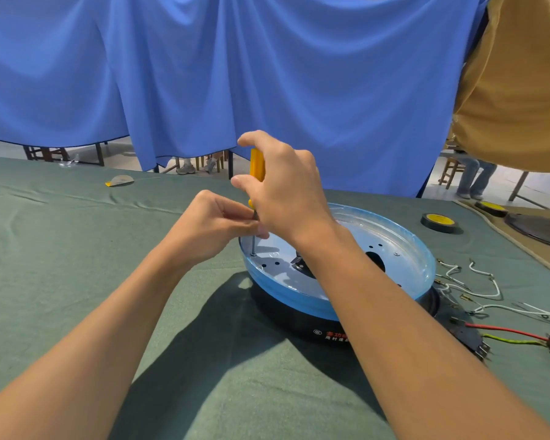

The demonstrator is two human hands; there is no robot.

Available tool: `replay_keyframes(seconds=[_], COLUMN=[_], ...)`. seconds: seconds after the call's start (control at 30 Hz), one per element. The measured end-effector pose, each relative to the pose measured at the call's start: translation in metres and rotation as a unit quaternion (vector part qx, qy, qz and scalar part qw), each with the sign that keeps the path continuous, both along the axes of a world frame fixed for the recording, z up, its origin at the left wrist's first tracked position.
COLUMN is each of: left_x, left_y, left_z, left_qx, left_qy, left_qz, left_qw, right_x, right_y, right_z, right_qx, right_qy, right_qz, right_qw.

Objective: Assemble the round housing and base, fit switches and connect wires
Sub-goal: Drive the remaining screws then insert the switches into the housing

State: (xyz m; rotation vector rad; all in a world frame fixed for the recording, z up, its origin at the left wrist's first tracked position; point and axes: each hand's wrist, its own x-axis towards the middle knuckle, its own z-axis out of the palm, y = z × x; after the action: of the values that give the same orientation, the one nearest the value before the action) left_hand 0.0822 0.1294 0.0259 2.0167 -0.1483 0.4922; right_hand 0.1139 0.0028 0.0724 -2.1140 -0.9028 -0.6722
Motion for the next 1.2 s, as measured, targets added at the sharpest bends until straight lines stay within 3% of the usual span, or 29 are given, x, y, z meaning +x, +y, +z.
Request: replay_keyframes(seconds=[0.2,0.43,0.63,0.83,1.03,1.2], left_x=[-0.003,-0.002,-0.002,0.001,0.001,0.003], left_y=[0.006,0.003,0.01,0.002,0.01,0.004], left_z=[0.005,0.004,0.006,0.002,0.007,0.001], left_qx=[0.02,0.005,0.037,0.025,0.065,0.03], left_qy=[0.059,0.017,0.059,0.034,0.081,0.046], left_qz=[-0.051,0.019,-0.023,0.02,-0.026,0.01], left_qw=[0.997,1.0,0.997,0.999,0.994,0.998], right_x=[0.003,0.002,0.002,0.003,0.0,0.003], right_y=[-0.002,-0.003,-0.004,-0.005,-0.004,-0.003], right_z=[0.01,0.005,0.013,0.009,0.014,0.008], right_qx=[-0.049,-0.042,-0.046,-0.034,-0.035,-0.02], right_qy=[0.103,-0.017,0.065,-0.009,0.056,-0.001], right_qz=[0.101,0.001,0.085,0.005,0.082,0.017], right_qw=[0.988,0.999,0.993,0.999,0.994,1.0])
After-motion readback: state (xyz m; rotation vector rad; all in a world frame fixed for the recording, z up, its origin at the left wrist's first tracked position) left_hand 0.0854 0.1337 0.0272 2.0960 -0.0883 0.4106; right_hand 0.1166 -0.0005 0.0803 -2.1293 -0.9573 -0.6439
